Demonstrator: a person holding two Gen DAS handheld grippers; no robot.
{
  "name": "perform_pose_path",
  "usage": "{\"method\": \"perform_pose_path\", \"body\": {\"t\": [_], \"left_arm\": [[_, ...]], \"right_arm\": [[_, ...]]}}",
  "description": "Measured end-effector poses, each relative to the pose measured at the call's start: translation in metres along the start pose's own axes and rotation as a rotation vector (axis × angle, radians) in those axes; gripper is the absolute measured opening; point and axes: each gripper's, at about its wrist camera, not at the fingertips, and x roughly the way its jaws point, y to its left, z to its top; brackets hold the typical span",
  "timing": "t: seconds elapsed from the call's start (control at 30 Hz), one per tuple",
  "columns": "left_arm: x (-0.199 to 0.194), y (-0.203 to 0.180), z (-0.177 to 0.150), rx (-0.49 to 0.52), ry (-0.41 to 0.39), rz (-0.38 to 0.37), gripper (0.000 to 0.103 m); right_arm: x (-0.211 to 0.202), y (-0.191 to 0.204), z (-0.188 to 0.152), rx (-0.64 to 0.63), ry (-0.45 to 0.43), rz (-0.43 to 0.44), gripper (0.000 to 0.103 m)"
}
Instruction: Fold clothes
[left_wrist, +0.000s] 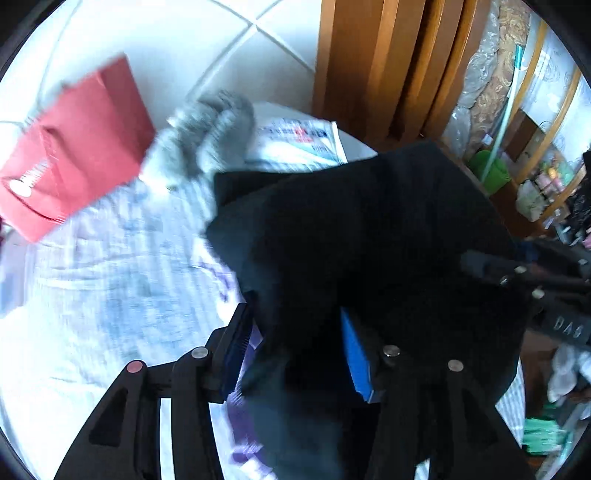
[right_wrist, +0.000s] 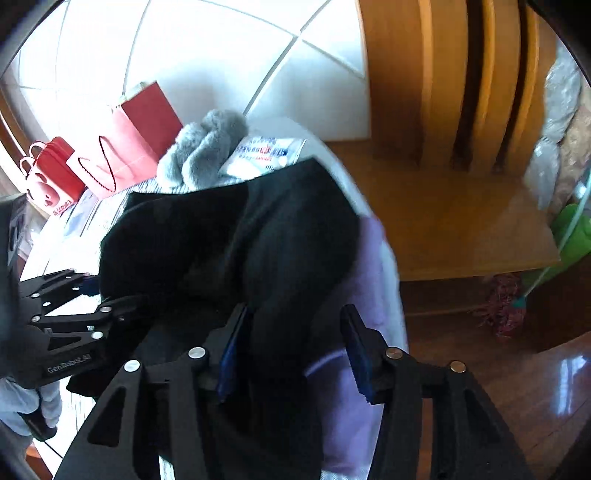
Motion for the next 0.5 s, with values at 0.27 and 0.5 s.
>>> {"method": "perform_pose_path", "body": {"t": [0.27, 0.5], "left_arm": [[-0.072, -0.014, -0.025, 0.008, -0.108, 0.004, 0.052], [-0.083, -0.040, -0.024, 0.010, -0.119, -0.053, 0.061]], "right_arm": [[-0.068, 0.025, -0.034, -0.018, -0.072, -0.061, 0.074], [-0.092, 0.040, -0.074, 0.022, -0.091, -0.095, 0.094]]}}
